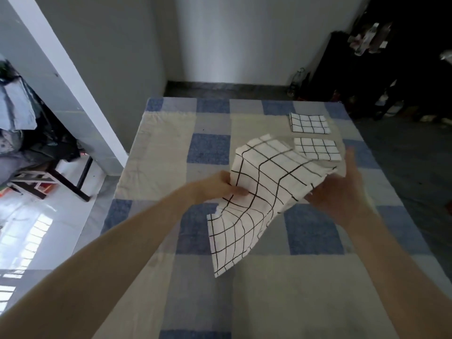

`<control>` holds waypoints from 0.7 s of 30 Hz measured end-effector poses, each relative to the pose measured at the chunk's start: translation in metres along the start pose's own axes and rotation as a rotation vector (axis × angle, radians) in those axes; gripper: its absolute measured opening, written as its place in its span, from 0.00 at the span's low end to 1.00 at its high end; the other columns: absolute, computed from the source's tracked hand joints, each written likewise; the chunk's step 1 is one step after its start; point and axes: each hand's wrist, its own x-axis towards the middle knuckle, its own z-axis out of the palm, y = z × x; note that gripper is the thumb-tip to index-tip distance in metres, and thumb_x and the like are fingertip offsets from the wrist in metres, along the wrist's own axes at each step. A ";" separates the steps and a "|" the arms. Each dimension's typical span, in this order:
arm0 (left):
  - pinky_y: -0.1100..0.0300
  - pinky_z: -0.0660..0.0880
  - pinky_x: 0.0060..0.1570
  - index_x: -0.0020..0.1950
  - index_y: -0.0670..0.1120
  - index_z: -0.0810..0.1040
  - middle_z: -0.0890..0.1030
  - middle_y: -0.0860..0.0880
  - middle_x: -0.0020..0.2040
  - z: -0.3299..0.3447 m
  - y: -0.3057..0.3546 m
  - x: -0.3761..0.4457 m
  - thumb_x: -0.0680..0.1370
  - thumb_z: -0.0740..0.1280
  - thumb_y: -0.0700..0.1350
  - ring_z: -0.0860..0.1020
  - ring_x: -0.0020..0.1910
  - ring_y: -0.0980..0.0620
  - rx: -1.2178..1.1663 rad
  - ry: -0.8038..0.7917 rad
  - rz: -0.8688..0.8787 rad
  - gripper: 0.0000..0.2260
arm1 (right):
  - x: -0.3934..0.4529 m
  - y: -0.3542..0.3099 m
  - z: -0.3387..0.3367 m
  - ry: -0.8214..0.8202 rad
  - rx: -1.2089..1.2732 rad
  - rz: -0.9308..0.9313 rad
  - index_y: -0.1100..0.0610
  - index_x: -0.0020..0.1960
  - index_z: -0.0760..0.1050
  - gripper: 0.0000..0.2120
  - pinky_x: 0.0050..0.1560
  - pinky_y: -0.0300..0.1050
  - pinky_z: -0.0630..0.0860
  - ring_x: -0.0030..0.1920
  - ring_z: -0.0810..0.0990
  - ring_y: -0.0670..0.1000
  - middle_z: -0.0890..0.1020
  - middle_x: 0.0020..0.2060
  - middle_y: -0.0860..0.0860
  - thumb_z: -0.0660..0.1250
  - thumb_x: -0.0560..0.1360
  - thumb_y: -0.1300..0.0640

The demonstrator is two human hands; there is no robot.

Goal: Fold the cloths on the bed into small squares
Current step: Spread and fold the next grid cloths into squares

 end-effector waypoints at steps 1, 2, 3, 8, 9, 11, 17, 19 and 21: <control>0.56 0.77 0.58 0.52 0.48 0.82 0.84 0.50 0.53 0.001 -0.001 -0.005 0.74 0.73 0.44 0.82 0.53 0.52 -0.041 0.021 0.015 0.07 | -0.003 0.006 -0.004 0.029 0.017 0.034 0.59 0.68 0.72 0.44 0.66 0.64 0.69 0.64 0.76 0.59 0.77 0.65 0.59 0.60 0.68 0.26; 0.58 0.78 0.54 0.51 0.48 0.82 0.85 0.50 0.51 0.001 -0.001 -0.011 0.75 0.73 0.43 0.83 0.51 0.52 -0.078 0.041 0.034 0.06 | -0.006 0.012 -0.008 0.040 0.004 0.073 0.60 0.70 0.69 0.50 0.64 0.66 0.70 0.64 0.77 0.60 0.76 0.65 0.61 0.62 0.63 0.23; 0.60 0.79 0.50 0.50 0.47 0.82 0.85 0.51 0.49 0.000 -0.002 -0.017 0.75 0.72 0.42 0.83 0.49 0.53 -0.112 0.061 0.047 0.05 | -0.010 0.020 -0.011 0.027 -0.036 0.110 0.60 0.70 0.69 0.53 0.62 0.67 0.71 0.63 0.78 0.61 0.77 0.64 0.61 0.64 0.59 0.23; 0.64 0.79 0.40 0.52 0.38 0.81 0.84 0.48 0.44 -0.001 -0.011 -0.044 0.76 0.70 0.37 0.84 0.41 0.54 -0.207 0.169 0.047 0.07 | -0.032 0.062 0.001 -0.060 -0.392 0.111 0.50 0.63 0.70 0.47 0.60 0.58 0.71 0.59 0.80 0.59 0.81 0.60 0.56 0.70 0.53 0.23; 0.63 0.79 0.40 0.52 0.37 0.81 0.84 0.48 0.44 -0.001 -0.011 -0.048 0.76 0.71 0.37 0.83 0.40 0.53 -0.203 0.210 0.047 0.07 | -0.037 0.069 0.008 -0.079 -0.468 0.072 0.48 0.61 0.71 0.45 0.60 0.57 0.71 0.58 0.81 0.57 0.81 0.60 0.54 0.71 0.51 0.24; 0.62 0.79 0.43 0.49 0.41 0.82 0.84 0.49 0.44 0.001 -0.012 -0.055 0.75 0.72 0.39 0.83 0.42 0.53 -0.188 0.296 0.068 0.04 | -0.049 0.080 0.025 -0.117 -0.629 -0.002 0.44 0.60 0.71 0.39 0.63 0.56 0.72 0.57 0.82 0.50 0.81 0.59 0.48 0.70 0.55 0.25; 0.50 0.81 0.50 0.48 0.41 0.83 0.85 0.46 0.44 0.003 -0.002 -0.067 0.74 0.74 0.44 0.84 0.44 0.48 -0.076 0.506 0.065 0.07 | -0.065 0.107 0.067 -0.057 -0.934 -0.093 0.51 0.74 0.58 0.51 0.57 0.42 0.69 0.61 0.76 0.45 0.76 0.63 0.46 0.72 0.60 0.29; 0.51 0.80 0.45 0.44 0.38 0.82 0.84 0.44 0.40 0.005 0.004 -0.070 0.73 0.74 0.44 0.82 0.40 0.47 -0.034 0.561 0.046 0.08 | -0.066 0.112 0.072 -0.001 -0.927 -0.028 0.55 0.77 0.54 0.48 0.58 0.43 0.65 0.64 0.72 0.48 0.72 0.68 0.48 0.70 0.67 0.34; 0.56 0.76 0.36 0.43 0.35 0.81 0.81 0.43 0.35 0.007 0.011 -0.075 0.73 0.73 0.44 0.79 0.35 0.48 0.005 0.581 0.037 0.11 | -0.068 0.115 0.073 0.038 -0.935 0.003 0.57 0.76 0.57 0.44 0.59 0.44 0.64 0.67 0.70 0.51 0.72 0.67 0.49 0.67 0.70 0.35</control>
